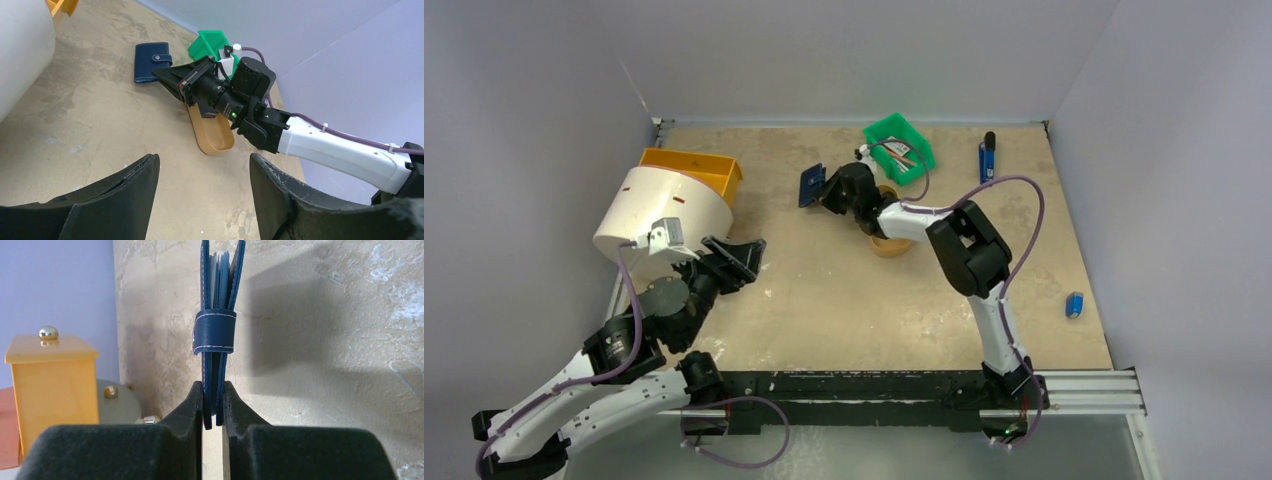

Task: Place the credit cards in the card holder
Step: Place the card holder at the center of the board.

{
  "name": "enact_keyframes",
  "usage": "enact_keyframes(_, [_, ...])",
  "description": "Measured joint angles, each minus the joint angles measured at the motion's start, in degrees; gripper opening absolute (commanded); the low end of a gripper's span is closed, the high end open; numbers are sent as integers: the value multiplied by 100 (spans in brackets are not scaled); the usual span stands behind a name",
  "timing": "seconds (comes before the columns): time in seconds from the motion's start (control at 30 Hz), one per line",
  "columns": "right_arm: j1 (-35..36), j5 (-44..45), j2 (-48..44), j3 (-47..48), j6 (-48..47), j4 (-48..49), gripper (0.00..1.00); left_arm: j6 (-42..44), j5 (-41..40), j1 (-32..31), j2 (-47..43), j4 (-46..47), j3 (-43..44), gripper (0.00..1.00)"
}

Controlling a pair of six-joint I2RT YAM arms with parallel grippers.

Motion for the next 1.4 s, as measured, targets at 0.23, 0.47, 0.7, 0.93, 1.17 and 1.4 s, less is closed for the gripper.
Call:
enact_keyframes(0.23, [-42,-151,205,192,-46,-208,0,-13,101,0,-96,-9,-98,64])
enact_keyframes(0.47, [-72,-299,350,321,-68,-350,2,-20,122,0,-85,-26,-177,63])
enact_keyframes(0.7, [-103,-354,363,345,-111,-374,14,-31,120,0,-55,-50,-184,63])
enact_keyframes(0.93, [-129,-452,363,345,-173,-400,22,-74,122,0,-55,-63,-188,62])
enact_keyframes(1.17, [-129,-466,363,345,-275,-511,32,-76,129,0,-50,-94,-267,62])
enact_keyframes(1.4, [-144,-466,363,345,-354,-588,38,-83,140,0,7,-96,-278,62])
